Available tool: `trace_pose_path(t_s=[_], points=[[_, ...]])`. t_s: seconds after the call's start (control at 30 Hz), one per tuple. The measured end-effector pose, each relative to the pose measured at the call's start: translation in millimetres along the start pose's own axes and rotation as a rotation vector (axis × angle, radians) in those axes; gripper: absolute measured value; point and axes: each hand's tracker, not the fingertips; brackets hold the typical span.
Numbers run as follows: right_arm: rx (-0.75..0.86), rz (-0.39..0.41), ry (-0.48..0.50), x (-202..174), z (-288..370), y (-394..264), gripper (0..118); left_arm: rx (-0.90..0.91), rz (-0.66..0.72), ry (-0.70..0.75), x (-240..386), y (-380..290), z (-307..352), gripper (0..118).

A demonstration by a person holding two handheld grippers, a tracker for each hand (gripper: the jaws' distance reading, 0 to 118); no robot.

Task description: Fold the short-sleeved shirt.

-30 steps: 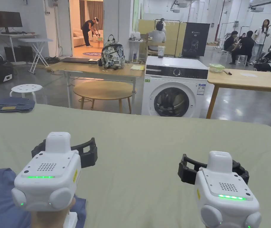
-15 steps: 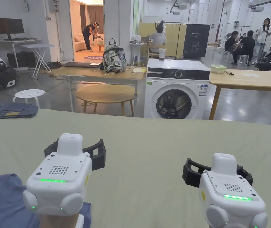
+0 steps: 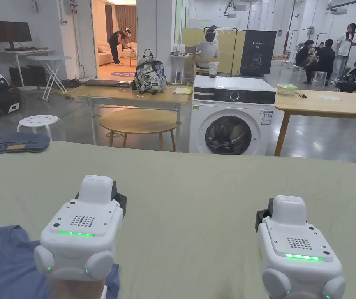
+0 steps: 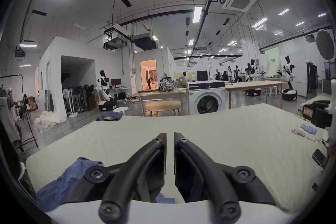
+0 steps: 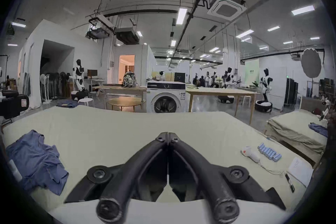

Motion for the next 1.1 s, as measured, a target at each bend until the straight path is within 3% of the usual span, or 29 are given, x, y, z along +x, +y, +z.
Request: trace_pose_path(t_s=[0.27,0.37,0.6,0.8,0.9,1.1], points=[[0.021,0.025,-0.016,-2,6,2,0,-0.033,0.054,0.025,-14,-8,2,0],[0.018,0.029,-0.006,-4,7,3,0,-0.051,0.120,-0.054,-25,-9,3,0],[0.008,0.016,-0.001,-18,6,3,0,-0.087,0.074,0.000,-39,-10,6,0],[-0.023,-0.005,0.080,-42,2,2,0,-0.112,0.061,0.050,-75,-16,10,0],[-0.039,0.002,0.134,-64,0,0,0,-0.161,-0.014,0.179,-97,-26,12,0],[-0.074,0.029,0.245,-120,-5,-10,0,-0.206,0.003,0.252,-150,-37,41,0]])
